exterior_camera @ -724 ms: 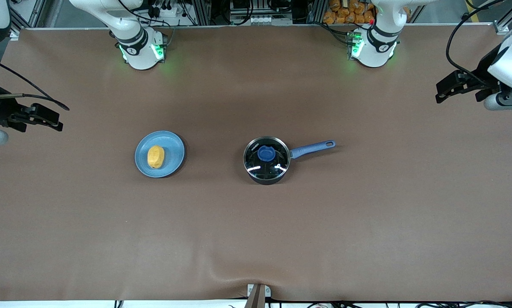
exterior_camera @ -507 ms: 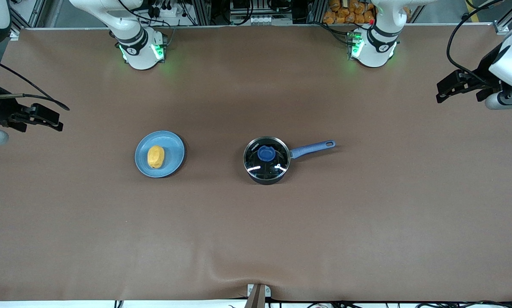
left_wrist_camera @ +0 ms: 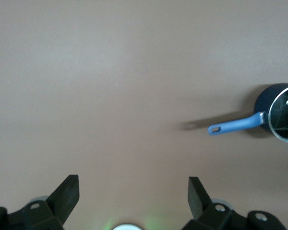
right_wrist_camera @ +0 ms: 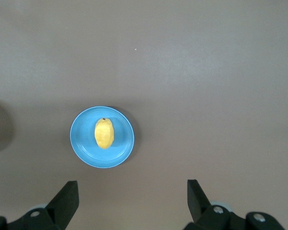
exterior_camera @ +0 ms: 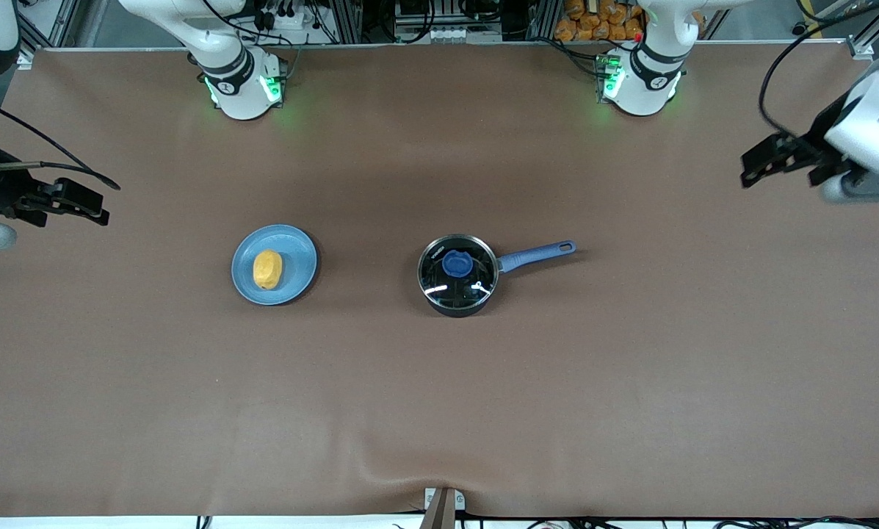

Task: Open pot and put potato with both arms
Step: 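Reach the left gripper toward the glass lid on the saucepan, then lower the left gripper and grasp the blue knob of the lid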

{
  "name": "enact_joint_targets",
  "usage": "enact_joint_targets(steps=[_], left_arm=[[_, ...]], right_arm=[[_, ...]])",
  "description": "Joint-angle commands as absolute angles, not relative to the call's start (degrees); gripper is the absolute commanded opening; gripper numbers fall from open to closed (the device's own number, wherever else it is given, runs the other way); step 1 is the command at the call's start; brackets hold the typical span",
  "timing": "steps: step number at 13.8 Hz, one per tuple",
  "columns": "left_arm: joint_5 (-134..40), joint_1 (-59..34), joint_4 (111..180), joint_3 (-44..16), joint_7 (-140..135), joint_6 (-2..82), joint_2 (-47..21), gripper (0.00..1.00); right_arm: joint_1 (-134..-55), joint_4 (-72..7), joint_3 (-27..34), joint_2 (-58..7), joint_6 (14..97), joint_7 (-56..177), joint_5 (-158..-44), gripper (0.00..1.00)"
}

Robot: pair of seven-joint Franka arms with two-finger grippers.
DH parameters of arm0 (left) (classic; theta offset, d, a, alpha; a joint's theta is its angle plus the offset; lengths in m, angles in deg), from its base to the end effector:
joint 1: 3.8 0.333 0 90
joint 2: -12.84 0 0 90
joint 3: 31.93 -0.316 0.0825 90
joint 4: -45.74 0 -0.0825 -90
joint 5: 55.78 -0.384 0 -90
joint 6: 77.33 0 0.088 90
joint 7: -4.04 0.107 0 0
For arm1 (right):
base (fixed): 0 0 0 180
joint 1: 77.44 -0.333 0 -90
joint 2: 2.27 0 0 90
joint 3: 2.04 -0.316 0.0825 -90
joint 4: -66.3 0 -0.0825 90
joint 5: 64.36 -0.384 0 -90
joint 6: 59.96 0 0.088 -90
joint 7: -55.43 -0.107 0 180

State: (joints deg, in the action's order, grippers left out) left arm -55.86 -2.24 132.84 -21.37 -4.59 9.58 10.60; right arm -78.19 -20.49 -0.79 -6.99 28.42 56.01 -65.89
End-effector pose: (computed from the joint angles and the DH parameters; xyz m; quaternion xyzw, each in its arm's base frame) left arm 0.5545 -0.0855 0.6222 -0.9998 0.0032 0.0211 0.0003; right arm 0.5763 -0.0016 0.6019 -0.9995 -0.0007 0.0272 0.0127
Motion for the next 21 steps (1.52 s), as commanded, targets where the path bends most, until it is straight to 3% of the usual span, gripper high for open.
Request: enact_joint_targets(steps=[1, 13, 21], left_arm=[[-55.7, -7.6, 131.5, -20.5, -9.1, 14.4, 5.1, 1.0], [-59.0, -34.5, 128.5, -21.2, -30.8, 33.3, -13.8, 1.0], [-60.5, -37.7, 128.2, -21.1, -31.6, 40.4, -22.8, 1.0]], right_arm=[[-78.1, -22.8, -0.9, -5.0, 29.0, 55.8, -66.0, 1.0], [-78.0, -23.3, -0.9, -5.0, 29.1, 55.8, -66.0, 1.0], [-78.0, -23.3, -0.9, -4.9, 29.1, 55.8, -66.0, 1.0]])
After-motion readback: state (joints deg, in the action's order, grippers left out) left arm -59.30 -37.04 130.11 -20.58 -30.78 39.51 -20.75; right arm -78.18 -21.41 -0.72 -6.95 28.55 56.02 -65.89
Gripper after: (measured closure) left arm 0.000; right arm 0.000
